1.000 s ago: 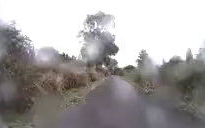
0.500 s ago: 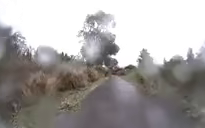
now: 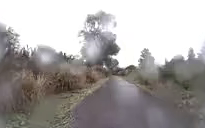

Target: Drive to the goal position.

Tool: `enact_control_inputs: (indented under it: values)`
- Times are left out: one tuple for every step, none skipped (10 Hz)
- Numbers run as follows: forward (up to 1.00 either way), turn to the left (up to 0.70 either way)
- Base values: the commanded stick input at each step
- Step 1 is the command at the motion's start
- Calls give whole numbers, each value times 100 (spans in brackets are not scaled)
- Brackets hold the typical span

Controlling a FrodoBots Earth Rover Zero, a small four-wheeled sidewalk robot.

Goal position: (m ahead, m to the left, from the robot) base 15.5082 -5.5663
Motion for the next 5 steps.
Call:
enact_control_inputs:
  values:
    - [85, 0]
    - [85, 0]
    - [85, 0]
    - [85, 0]
    - [85, 0]
